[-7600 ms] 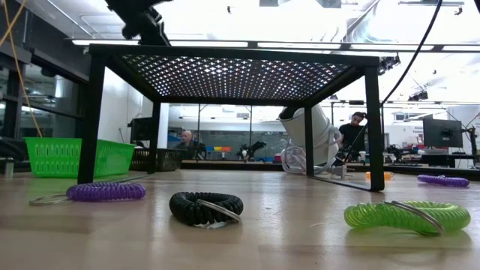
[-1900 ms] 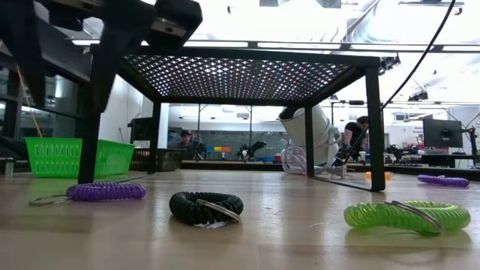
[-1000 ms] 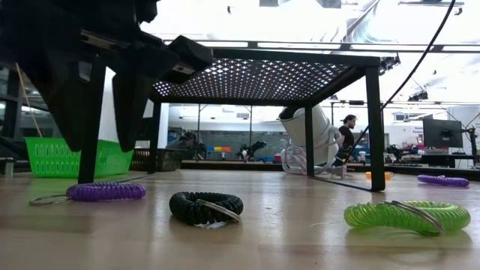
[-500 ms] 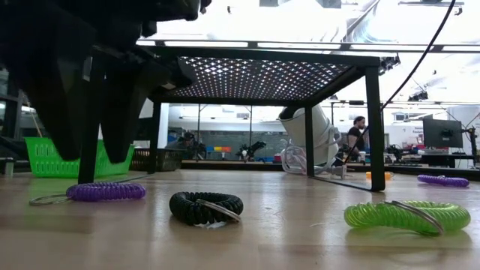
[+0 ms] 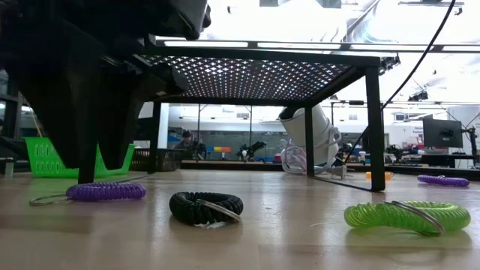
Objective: Pick & Place Office Desk Supplies
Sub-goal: Put the left purple spring keychain into the green bin
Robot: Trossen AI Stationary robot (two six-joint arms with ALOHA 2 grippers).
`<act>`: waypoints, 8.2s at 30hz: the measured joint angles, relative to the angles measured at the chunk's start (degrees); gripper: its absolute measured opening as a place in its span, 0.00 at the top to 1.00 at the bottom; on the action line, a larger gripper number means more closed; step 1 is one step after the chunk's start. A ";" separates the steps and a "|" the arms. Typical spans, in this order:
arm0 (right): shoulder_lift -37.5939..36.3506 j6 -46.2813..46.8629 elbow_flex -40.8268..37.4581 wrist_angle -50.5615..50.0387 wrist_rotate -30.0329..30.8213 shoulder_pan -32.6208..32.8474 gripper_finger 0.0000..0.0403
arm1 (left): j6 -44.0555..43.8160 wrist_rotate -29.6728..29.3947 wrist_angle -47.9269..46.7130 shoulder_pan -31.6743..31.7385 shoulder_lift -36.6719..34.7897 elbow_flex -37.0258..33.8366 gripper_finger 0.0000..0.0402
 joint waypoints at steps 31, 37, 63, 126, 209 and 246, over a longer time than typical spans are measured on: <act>0.00 0.31 0.02 0.17 -0.39 0.07 0.43 | -7.37 -7.60 -2.51 -0.55 2.64 0.02 0.67; 0.00 0.20 0.00 0.26 -0.17 1.00 0.43 | -7.39 -6.23 -2.82 -0.37 3.96 0.07 0.67; 0.00 0.02 0.02 0.35 0.22 1.88 0.43 | -7.35 -4.80 -2.69 -0.42 4.07 0.05 0.94; 0.00 0.24 0.02 4.21 0.22 1.88 0.43 | -2.26 -7.06 -9.66 -3.96 -14.55 10.95 0.95; 0.02 0.00 0.02 21.44 0.22 1.88 0.43 | -27.47 -15.15 -24.85 31.23 -50.90 -26.08 0.95; 0.02 0.02 0.02 21.42 0.22 1.88 0.43 | -37.10 -12.90 -8.69 31.89 -51.06 -42.53 0.95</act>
